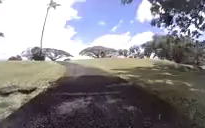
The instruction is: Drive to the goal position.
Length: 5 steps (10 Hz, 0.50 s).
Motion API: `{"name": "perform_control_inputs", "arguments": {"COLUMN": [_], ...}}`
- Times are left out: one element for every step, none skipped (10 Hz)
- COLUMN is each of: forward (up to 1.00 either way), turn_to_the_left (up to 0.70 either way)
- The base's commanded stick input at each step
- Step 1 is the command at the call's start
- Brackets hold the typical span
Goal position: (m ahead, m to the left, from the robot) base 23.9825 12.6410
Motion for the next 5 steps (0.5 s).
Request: {"name": "perform_control_inputs", "arguments": {"forward": [0.7, 0.7, 0.7, 0.7, 0.7], "turn_to_the_left": [0.11, 0.32, 0.35, 0.01, 0.01]}}
